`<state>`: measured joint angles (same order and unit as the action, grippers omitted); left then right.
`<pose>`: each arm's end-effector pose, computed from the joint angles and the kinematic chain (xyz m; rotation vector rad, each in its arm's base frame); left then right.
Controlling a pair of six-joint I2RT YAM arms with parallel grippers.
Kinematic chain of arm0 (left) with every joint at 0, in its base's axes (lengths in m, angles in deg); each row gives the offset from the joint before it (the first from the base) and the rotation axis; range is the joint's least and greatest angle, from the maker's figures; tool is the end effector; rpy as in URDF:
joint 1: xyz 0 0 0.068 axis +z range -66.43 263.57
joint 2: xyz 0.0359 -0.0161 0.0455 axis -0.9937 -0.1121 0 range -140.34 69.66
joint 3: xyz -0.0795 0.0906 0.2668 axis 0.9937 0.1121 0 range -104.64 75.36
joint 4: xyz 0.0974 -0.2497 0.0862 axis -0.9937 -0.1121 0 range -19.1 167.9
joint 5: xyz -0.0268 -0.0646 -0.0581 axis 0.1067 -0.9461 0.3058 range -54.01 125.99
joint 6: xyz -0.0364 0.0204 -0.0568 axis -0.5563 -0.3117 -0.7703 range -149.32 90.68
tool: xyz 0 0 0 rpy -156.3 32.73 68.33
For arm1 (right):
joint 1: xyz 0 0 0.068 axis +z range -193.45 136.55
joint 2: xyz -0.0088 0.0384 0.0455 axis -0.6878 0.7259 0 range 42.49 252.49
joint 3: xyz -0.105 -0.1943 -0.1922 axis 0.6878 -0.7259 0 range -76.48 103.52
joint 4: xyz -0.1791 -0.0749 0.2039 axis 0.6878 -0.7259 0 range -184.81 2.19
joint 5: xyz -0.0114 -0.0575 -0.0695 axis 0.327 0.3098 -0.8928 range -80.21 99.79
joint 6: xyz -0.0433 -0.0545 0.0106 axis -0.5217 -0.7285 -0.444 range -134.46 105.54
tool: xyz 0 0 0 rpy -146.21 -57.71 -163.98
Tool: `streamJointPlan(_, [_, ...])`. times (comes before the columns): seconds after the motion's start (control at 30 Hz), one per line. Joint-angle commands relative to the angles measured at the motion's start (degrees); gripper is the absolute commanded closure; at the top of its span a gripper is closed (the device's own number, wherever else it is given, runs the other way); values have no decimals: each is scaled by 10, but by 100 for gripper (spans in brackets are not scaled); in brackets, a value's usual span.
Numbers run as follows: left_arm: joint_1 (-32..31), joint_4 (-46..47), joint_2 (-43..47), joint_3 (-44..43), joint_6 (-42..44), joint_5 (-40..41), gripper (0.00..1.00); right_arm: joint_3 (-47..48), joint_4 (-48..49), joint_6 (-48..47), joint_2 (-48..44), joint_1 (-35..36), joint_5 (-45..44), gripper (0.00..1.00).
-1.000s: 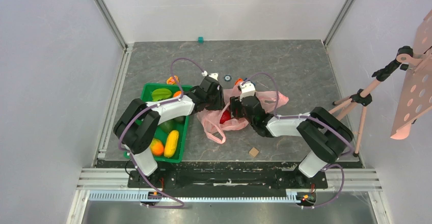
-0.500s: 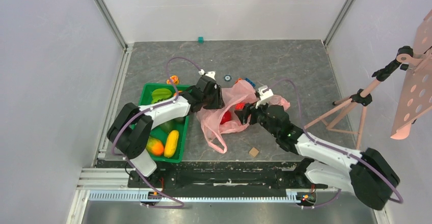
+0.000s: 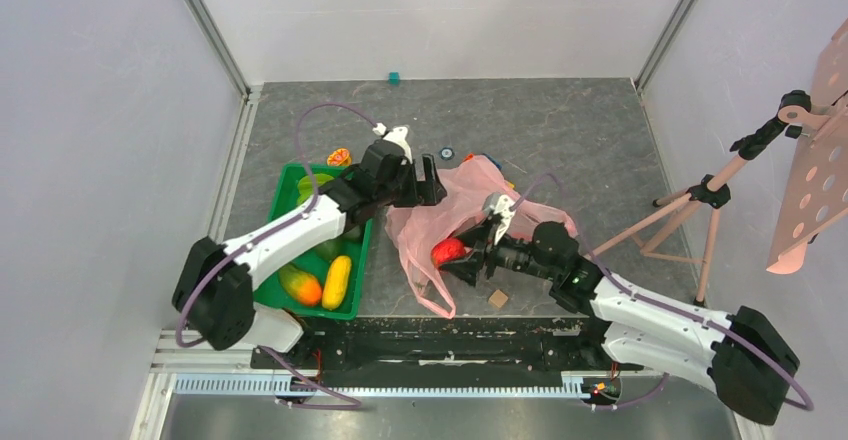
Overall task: Take the fake fruits out of the plastic bag
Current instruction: Place the fake fruit in the bin.
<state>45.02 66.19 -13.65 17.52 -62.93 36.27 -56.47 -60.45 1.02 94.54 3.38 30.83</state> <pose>0.2801 -0.2229 0.2562 0.0968 2.3059 -0.6706 0.1422 0.1819 0.2371 -0.7604 1.6023 1.1114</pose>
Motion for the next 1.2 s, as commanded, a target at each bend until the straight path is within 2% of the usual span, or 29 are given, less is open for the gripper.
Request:
streamJointPlan(0.0, [11,-51,72,-26,3,-5,2,65,-6,-53,36,72,24,52])
streamJointPlan(0.1, [17,-99,119,-45,17,32,0,97,-14,-78,74,120,-2,52])
streamJointPlan(0.27, [26,-190,203,-82,54,99,0,124,44,-70,136,159,-19,54])
streamJointPlan(0.5, [41,-316,300,-151,112,226,0,203,81,-110,262,226,-72,55])
streamJointPlan(0.8, [43,-405,402,-235,127,328,0,365,113,-136,468,252,-105,54])
streamJointPlan(0.97, [42,-430,433,-258,129,350,0,476,94,-170,575,252,-129,52])
streamJointPlan(1.17, [42,-446,454,-258,125,363,0,624,6,-193,692,252,-146,50])
